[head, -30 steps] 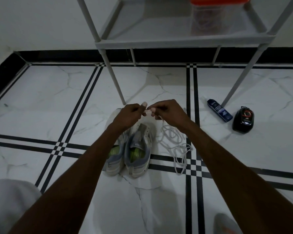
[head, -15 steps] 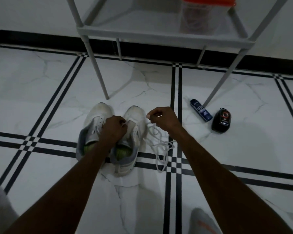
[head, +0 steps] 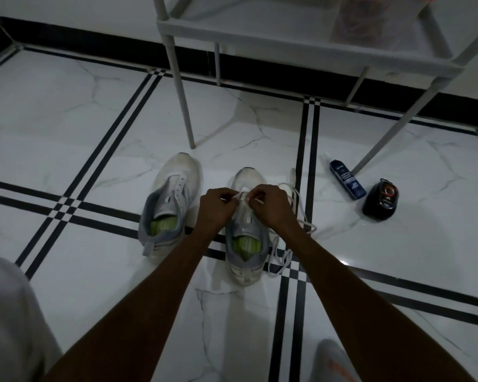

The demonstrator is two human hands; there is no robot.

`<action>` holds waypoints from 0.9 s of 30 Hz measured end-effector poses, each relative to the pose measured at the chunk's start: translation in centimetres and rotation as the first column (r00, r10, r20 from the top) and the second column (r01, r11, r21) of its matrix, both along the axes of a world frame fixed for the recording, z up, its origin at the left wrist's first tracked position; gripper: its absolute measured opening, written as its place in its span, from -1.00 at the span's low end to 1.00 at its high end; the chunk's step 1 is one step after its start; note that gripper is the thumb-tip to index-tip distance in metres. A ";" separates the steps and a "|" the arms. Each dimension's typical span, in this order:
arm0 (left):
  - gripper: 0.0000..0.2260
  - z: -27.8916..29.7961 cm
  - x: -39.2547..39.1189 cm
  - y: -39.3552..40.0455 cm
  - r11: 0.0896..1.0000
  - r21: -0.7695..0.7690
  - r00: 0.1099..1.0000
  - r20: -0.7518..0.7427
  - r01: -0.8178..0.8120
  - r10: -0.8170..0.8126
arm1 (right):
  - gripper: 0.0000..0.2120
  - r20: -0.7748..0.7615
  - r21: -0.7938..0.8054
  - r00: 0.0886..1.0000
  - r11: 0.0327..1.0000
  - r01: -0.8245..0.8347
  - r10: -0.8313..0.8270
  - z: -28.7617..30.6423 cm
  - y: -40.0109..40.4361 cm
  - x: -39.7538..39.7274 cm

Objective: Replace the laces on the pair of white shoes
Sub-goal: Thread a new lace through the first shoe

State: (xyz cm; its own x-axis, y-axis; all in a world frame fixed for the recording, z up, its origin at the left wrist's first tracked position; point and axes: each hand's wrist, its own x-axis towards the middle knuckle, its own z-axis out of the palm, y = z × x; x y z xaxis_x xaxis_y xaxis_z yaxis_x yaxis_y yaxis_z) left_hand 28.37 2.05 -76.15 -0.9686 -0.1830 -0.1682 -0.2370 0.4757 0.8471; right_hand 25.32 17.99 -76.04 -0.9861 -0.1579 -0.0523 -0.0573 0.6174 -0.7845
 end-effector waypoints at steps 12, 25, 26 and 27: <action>-0.82 -0.5 -0.4 0.5 1.000 0.028 1.000 0.021 -0.003 0.002 | -0.92 -0.006 0.038 0.999 0.999 0.031 -0.031 -0.9 -0.1 -0.4; -0.85 -0.7 -0.5 0.6 0.999 -0.034 0.999 -0.030 0.042 -0.043 | -0.86 -0.109 0.058 0.994 0.998 0.015 -0.009 -1.4 -0.7 0.5; -0.85 -0.7 -0.5 0.5 0.999 -0.022 0.999 -0.023 0.035 -0.035 | -0.86 -0.108 0.039 0.994 0.999 0.025 -0.021 -1.4 -0.7 0.5; -0.84 -0.7 -0.5 0.5 0.999 -0.015 0.999 -0.014 0.029 -0.030 | -0.86 -0.104 0.023 0.994 0.999 0.031 -0.028 -1.3 -0.8 0.6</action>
State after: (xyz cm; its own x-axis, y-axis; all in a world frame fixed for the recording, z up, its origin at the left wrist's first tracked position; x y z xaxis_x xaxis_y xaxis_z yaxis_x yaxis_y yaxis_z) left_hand 27.84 2.58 -76.85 -0.9758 -0.1566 -0.1524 -0.2110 0.4944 0.8432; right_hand 25.96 17.24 -77.35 -0.9906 -0.1288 0.0468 -0.1190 0.6389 -0.7600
